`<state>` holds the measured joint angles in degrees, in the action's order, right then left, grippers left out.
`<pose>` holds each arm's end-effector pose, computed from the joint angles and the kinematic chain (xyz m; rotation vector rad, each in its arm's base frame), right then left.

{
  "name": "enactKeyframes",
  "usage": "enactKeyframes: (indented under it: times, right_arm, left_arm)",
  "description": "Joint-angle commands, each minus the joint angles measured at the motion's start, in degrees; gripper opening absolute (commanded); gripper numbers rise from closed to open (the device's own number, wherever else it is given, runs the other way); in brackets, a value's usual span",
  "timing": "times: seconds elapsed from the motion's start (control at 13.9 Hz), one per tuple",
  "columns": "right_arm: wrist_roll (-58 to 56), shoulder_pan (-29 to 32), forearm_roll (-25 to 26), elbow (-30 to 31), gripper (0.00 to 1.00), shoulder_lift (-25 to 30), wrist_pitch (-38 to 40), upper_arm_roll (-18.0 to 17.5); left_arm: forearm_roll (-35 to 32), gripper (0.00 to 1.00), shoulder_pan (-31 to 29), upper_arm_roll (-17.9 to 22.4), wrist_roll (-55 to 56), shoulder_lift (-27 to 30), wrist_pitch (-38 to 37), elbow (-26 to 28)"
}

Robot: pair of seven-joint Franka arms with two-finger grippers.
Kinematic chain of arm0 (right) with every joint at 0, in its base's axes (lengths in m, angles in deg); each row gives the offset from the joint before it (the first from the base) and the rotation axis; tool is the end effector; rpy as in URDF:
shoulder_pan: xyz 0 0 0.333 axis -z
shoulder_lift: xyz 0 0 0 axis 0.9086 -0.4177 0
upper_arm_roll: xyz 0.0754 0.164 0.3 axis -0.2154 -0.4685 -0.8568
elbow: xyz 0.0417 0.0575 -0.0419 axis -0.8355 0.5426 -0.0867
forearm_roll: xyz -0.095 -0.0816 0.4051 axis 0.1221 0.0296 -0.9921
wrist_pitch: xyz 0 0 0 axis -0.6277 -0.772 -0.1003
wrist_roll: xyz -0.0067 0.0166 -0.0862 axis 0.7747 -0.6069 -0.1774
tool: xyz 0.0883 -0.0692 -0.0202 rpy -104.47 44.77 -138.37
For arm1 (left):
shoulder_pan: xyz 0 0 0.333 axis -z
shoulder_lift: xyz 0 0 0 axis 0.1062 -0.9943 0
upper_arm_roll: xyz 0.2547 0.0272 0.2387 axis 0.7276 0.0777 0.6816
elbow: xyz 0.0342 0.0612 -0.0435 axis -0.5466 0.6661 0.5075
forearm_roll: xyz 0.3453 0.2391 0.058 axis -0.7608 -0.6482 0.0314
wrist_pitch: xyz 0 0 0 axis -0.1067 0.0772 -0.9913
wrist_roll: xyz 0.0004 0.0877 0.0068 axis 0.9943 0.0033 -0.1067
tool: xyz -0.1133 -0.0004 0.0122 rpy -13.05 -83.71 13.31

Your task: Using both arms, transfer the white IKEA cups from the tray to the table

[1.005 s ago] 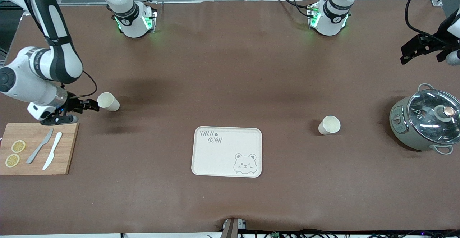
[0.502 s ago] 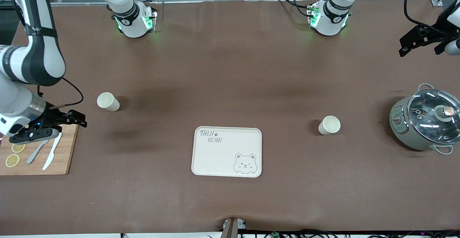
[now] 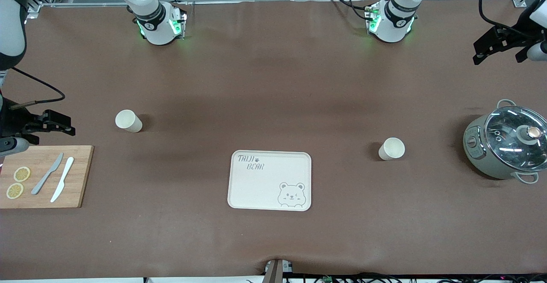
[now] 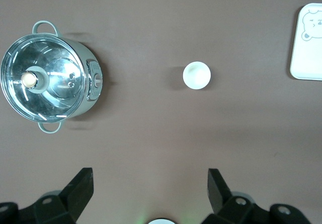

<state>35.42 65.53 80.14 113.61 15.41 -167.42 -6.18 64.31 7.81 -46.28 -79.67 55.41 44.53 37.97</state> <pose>0.6784 -0.0319 0.5907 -3.0833 -0.2964 0.0230 0.5242 -0.0340 0.7047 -3.0930 -0.0174 -0.0306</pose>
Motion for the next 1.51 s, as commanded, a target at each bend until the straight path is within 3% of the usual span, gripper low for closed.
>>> enactKeyframes:
  times: [0.0,0.29,0.65,0.93,1.15,1.44]
  right_arm:
    - [8.04,-0.23,0.14,-0.71,1.00,3.30,5.02,0.29]
    - [9.03,-1.45,0.14,2.89,1.00,11.29,8.02,-0.15]
    - [9.72,-2.60,1.10,17.48,1.00,23.44,6.01,-0.06]
    - [9.73,-2.95,1.45,15.31,1.00,22.48,4.60,-0.06]
    - [9.47,-1.46,1.81,7.32,1.00,16.78,7.49,0.46]
    - [9.29,-1.28,1.72,6.60,1.00,16.15,7.76,0.46]
  left_arm:
    - [1.21,1.00,-0.39,-0.27,-0.06,1.72,-0.96,0.91]
    - [1.21,1.00,-0.39,-0.18,0.12,2.95,-3.33,0.73]
    - [0.85,1.00,-0.48,0.08,0.29,3.31,-4.04,0.47]
    - [0.68,1.00,-0.04,-0.79,3.73,1.47,-4.04,-0.94]
    - [0.42,1.00,-0.21,-0.80,4.42,1.02,-4.13,-0.24]
    - [0.85,1.00,-0.39,-0.62,4.16,1.63,-4.56,-0.85]
